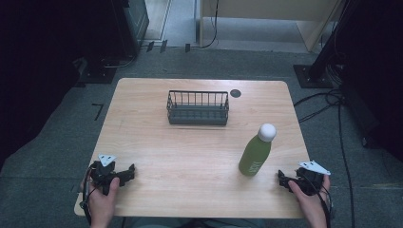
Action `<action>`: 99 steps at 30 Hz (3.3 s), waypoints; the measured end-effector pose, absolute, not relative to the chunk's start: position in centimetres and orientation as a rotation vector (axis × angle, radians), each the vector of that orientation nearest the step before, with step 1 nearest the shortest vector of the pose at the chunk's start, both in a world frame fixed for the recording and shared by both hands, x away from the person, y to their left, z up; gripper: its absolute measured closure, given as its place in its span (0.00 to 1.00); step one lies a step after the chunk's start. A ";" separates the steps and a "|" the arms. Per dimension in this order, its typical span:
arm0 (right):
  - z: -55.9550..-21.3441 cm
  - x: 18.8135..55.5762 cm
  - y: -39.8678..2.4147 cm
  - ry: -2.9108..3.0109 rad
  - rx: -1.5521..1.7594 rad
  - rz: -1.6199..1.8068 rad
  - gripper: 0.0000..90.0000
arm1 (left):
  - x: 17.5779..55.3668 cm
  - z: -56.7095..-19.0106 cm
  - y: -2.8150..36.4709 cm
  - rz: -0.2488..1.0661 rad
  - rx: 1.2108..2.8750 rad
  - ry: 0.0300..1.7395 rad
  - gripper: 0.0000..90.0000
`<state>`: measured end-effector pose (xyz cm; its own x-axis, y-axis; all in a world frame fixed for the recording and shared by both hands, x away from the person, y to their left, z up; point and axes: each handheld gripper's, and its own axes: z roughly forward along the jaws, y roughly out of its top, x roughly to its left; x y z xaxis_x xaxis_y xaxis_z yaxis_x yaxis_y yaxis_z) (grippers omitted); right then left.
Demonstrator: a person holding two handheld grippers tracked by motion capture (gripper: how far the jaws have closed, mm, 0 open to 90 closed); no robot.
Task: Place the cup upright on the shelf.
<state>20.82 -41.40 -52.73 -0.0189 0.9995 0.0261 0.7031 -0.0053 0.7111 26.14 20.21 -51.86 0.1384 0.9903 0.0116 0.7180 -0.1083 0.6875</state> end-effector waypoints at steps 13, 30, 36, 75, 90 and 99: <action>-52.0 20.4 -39.6 1.808 1.740 0.907 0.00 | 26.1 -51.9 20.2 0.663 1.890 1.630 0.00; -51.3 19.4 -35.4 1.901 1.627 0.979 0.00 | 26.1 -51.9 20.2 0.663 1.890 1.630 0.00; -51.3 18.8 -34.6 1.931 1.604 1.010 0.00 | 26.1 -51.9 20.2 0.663 1.890 1.630 0.00; -48.0 20.3 -29.3 1.806 1.483 1.223 0.00 | 26.1 -51.9 20.2 0.663 1.890 1.630 0.00; -45.7 21.0 -28.4 1.535 1.482 1.265 0.08 | 26.1 -51.9 20.2 0.662 1.890 1.630 0.00; -45.7 21.2 -28.2 1.496 1.466 1.267 0.20 | 26.1 -51.9 20.2 0.663 1.890 1.630 0.00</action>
<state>21.17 -28.17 -45.69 -0.1341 0.9784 0.1575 0.3163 -0.1084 0.9425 26.15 20.19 -51.86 0.1421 0.9898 0.0118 0.7173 -0.1112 0.6878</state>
